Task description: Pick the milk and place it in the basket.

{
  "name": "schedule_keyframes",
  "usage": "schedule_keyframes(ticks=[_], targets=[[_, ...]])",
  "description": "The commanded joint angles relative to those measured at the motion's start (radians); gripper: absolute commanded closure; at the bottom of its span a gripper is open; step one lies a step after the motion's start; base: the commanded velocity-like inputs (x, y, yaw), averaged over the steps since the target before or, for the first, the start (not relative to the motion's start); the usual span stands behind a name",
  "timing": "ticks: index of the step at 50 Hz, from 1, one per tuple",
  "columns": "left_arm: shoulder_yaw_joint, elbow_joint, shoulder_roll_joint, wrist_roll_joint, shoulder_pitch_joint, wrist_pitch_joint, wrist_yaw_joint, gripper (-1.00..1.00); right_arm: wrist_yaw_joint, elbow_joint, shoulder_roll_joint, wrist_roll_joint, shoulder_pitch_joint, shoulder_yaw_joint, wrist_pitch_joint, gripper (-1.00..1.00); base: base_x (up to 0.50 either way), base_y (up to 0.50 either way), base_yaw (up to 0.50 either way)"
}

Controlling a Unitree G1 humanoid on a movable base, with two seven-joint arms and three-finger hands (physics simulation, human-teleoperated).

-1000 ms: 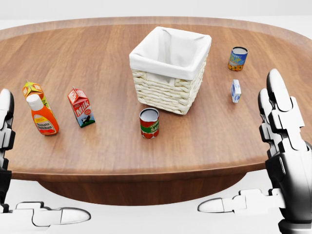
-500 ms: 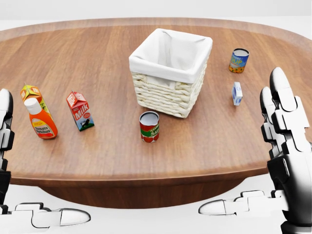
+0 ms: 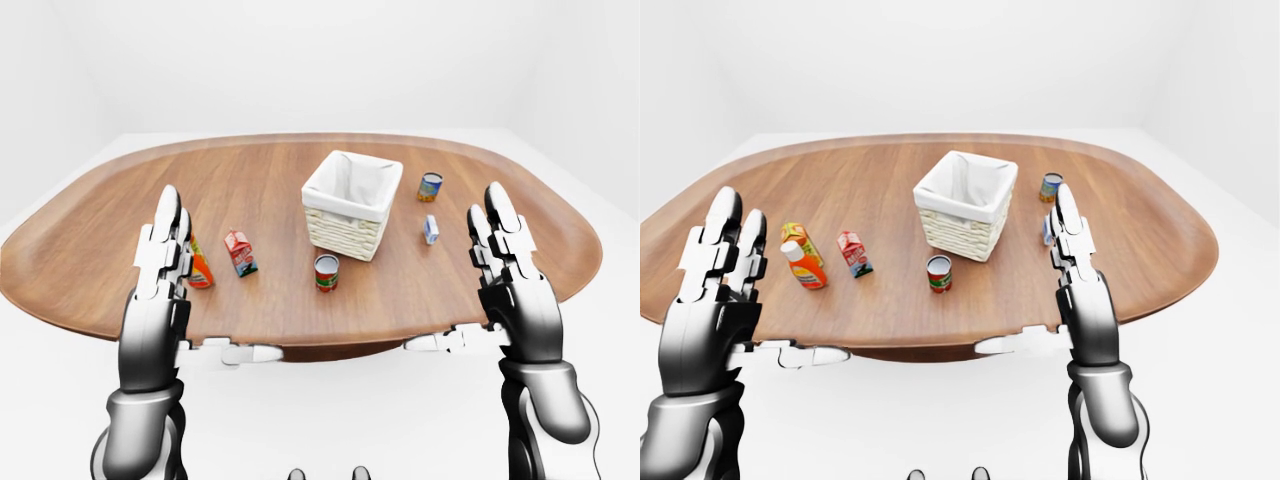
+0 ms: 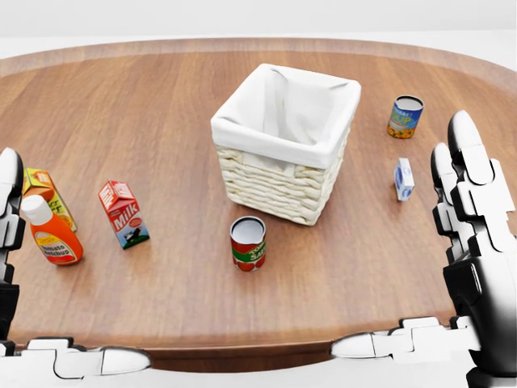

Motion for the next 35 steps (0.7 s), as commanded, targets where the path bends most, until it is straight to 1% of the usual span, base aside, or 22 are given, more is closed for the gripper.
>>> schedule_keyframes(ticks=[1,35], targets=[[-0.011,-0.001,-0.002,0.005,0.012,0.000,0.000,-1.00,0.002,-0.002,0.000,0.002,0.002,0.000,0.000,-1.00,0.26,0.00,0.00],[-0.015,0.006,-0.002,0.009,0.013,0.000,0.003,-1.00,0.007,-0.008,0.001,0.002,0.004,0.002,0.000,-1.00,0.26,0.00,0.00]])
